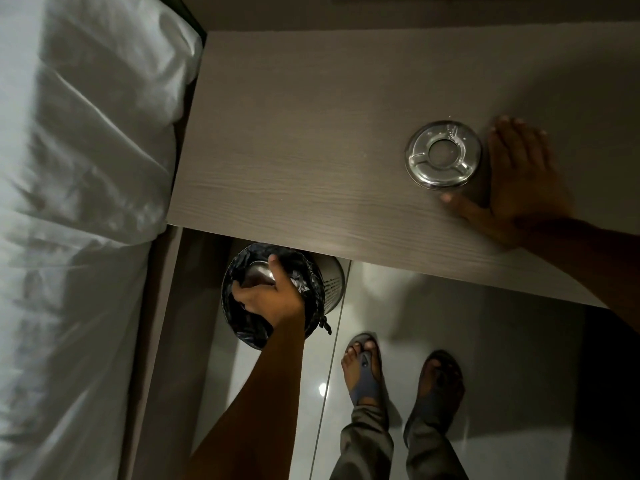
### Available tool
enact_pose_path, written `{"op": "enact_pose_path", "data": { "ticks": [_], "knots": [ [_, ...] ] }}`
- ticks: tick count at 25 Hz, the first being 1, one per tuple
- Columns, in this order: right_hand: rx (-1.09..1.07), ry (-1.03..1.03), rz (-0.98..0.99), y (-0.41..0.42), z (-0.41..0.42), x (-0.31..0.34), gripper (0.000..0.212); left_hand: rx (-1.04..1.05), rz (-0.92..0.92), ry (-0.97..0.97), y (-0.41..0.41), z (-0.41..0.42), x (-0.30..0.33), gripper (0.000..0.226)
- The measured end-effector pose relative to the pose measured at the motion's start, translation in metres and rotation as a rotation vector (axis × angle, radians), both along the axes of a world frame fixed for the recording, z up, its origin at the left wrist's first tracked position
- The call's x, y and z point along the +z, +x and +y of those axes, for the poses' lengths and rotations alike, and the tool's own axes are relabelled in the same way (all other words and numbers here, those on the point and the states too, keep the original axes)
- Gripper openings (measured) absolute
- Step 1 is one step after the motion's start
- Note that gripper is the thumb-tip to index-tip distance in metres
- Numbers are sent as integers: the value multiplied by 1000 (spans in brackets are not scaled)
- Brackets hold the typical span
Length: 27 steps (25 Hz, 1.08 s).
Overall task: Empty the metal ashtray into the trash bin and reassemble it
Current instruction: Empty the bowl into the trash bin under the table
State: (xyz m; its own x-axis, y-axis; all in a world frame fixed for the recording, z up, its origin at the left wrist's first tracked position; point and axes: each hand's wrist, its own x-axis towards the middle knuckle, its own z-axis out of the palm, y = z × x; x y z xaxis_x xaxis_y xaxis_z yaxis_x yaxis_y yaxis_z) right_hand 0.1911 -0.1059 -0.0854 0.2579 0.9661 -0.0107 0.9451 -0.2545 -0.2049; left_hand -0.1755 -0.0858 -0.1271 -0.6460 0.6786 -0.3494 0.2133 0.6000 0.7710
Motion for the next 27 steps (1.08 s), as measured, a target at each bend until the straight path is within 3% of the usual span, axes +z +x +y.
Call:
{"op": "enact_pose_path", "data": {
  "ticks": [4,9,12,20,24,27],
  "knots": [
    [4,15,7,1,-1,2,117,29,59,95,8,-6,2,63],
    [3,26,20,0,-1,3,117,-232,-71,-73,18,-11,-5,55],
    [2,18,21,1,-1,4,117,-187,31,12,13,-6,-5,52],
    [1,17,3,3,-1,-2,114,-375,-85,-94,11,-16,-2,39],
    [11,2,27,2,-1,3,114,-176,-126,-62,3,-12,24,39],
    [-31,-50,94,1,3,19,125,-98,-181,120,-5,-11,81,49]
  ]
}}
